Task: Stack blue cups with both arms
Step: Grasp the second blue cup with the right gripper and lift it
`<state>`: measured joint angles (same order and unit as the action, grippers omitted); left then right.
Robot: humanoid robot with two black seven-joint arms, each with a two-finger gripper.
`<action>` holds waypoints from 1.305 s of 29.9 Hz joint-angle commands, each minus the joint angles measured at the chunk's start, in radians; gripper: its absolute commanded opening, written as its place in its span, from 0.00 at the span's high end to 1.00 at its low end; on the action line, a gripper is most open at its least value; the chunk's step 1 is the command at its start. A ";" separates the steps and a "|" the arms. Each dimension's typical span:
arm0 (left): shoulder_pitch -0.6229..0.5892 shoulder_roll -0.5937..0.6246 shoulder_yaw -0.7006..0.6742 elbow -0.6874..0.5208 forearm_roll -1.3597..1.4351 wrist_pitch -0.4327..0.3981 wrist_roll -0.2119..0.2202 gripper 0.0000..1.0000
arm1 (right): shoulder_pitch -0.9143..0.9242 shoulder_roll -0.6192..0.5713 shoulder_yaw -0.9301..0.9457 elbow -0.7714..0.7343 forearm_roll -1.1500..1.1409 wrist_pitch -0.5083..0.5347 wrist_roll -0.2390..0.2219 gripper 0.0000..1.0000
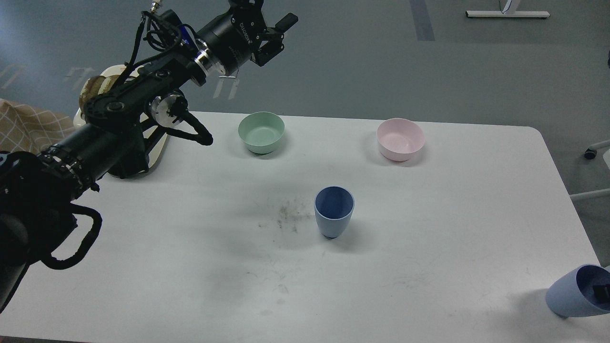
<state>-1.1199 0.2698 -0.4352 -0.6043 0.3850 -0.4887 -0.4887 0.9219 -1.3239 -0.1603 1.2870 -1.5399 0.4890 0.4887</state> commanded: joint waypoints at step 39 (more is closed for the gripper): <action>-0.001 -0.009 0.001 0.012 0.000 0.000 0.000 0.06 | 0.848 0.711 -0.314 -0.055 0.081 0.000 0.000 1.00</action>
<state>-1.1208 0.2577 -0.4341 -0.5917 0.3836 -0.4884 -0.4887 1.7454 -0.6990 -0.4599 1.2331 -1.4952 0.4888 0.4887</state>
